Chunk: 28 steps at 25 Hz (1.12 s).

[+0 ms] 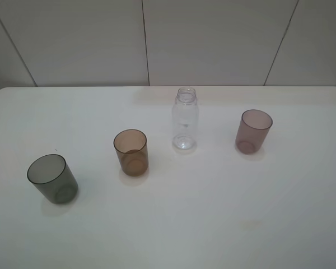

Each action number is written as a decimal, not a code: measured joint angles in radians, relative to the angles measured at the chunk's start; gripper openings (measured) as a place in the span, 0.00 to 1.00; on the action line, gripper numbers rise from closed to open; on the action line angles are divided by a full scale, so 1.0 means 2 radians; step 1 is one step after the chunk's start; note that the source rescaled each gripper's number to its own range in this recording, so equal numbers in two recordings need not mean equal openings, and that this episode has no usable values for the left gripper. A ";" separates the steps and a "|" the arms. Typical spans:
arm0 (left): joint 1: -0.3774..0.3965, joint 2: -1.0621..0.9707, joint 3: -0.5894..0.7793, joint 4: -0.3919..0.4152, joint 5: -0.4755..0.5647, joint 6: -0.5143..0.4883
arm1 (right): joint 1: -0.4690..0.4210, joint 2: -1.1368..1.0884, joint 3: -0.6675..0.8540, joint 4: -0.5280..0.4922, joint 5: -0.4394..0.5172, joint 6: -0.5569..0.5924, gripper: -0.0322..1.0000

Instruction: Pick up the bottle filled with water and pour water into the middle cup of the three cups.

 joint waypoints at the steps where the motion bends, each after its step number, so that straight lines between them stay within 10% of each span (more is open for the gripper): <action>1: 0.000 0.000 0.000 0.000 0.000 0.000 | -0.001 0.000 0.002 -0.002 0.002 0.000 0.83; 10: 0.000 0.000 0.000 0.000 0.000 0.000 | -0.080 0.000 0.003 -0.005 0.004 0.000 0.83; 28: 0.000 0.000 0.000 0.000 0.000 0.000 | -0.088 -0.052 0.003 0.004 0.004 -0.019 0.83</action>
